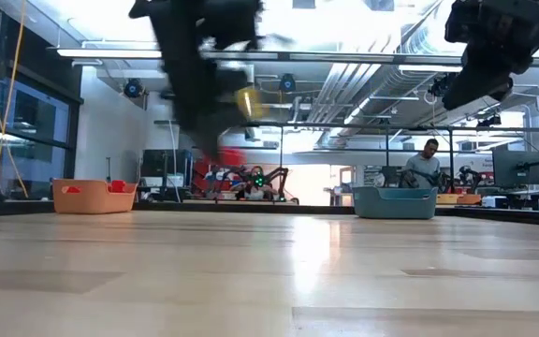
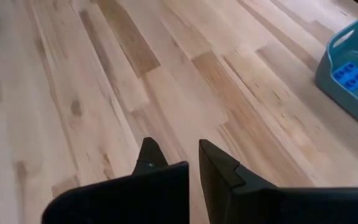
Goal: Sort blocks
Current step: Put the red game piece into the orange bin
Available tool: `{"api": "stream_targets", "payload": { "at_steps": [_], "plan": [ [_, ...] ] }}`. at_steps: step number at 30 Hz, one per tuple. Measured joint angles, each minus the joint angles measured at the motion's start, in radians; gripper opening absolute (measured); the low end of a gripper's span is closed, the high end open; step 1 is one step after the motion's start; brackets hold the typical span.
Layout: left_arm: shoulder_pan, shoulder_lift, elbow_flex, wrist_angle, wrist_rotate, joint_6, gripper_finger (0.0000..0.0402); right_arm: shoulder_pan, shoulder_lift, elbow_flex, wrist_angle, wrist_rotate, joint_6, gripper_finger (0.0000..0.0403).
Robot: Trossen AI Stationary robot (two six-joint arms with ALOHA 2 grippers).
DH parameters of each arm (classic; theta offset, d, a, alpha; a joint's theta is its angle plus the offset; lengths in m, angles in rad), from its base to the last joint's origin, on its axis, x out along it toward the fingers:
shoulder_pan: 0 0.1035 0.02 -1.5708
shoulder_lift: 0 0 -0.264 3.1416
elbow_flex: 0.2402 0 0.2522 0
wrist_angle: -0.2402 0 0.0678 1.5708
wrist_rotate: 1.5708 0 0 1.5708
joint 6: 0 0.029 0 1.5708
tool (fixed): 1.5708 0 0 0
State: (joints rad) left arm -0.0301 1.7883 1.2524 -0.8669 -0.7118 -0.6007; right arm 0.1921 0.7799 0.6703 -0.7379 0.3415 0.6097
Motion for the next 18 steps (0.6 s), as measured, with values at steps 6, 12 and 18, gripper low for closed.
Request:
{"api": "stream_targets", "payload": {
  "at_steps": [6, 12, 18],
  "plan": [
    [0.265, -0.351, -0.343, -0.112, -0.025, -0.348, 0.0097, 0.000, 0.001, 0.000, 0.040, 0.004, 0.058, 0.0000],
    [0.467, -0.620, -0.543, -0.110, 0.019, -0.373, 0.0097, 0.000, 0.005, 0.000, 0.073, 0.022, 0.065, 0.0000],
    [0.609, -0.682, -0.583, -0.097, 0.020, -0.329, 0.0097, -0.002, 0.019, 0.000, 0.087, 0.026, 0.067, 0.0000]
  ]
}}
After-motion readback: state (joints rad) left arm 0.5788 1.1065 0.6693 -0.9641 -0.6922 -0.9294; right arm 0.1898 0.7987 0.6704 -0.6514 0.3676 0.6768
